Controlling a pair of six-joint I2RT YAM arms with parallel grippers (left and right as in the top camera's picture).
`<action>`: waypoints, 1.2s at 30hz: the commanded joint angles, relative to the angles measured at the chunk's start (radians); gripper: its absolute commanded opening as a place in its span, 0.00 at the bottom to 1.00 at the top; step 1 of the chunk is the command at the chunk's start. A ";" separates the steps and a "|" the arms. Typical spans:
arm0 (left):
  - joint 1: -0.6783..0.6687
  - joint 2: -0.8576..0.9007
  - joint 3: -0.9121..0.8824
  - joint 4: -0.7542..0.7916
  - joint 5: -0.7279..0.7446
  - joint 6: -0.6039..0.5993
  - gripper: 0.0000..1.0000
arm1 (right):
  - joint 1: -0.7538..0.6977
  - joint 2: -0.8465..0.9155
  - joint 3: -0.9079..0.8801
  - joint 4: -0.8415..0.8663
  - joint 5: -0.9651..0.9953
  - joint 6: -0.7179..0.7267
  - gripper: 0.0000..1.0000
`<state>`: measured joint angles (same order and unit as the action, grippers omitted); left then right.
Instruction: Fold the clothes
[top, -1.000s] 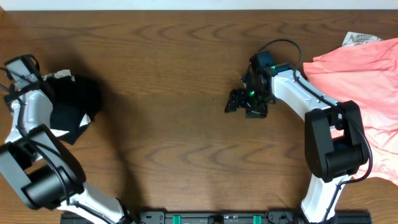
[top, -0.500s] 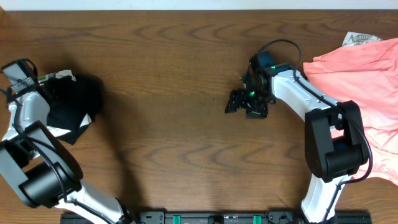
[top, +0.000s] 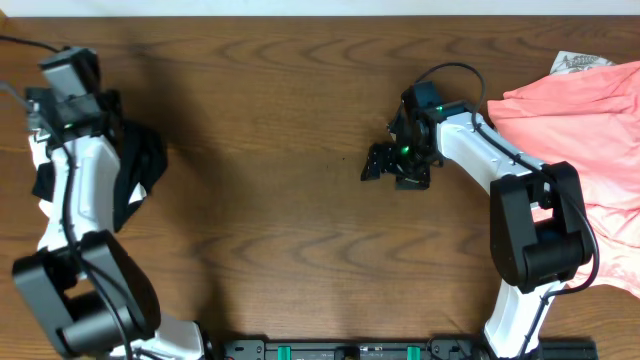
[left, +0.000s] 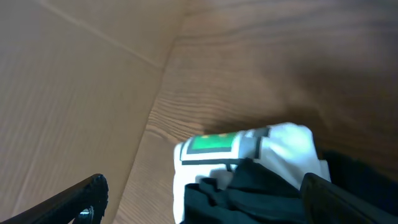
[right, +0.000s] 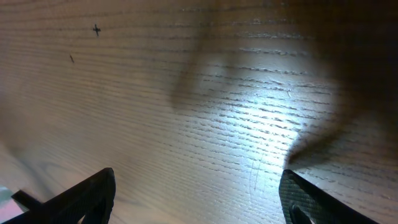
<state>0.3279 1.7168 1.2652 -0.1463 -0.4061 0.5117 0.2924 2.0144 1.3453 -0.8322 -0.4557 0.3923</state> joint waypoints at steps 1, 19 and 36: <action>-0.019 0.072 0.004 -0.002 -0.088 0.072 0.98 | 0.004 -0.029 -0.005 0.003 -0.008 -0.016 0.83; -0.035 0.253 0.003 0.027 -0.131 0.064 0.98 | 0.004 -0.029 -0.005 0.003 -0.023 -0.016 0.83; -0.038 -0.175 0.005 -0.169 0.309 -0.358 0.98 | -0.076 -0.124 0.052 0.196 0.139 -0.095 0.99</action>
<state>0.2924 1.5761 1.2648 -0.2783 -0.3218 0.3088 0.2592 1.9663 1.3518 -0.6529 -0.3550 0.3164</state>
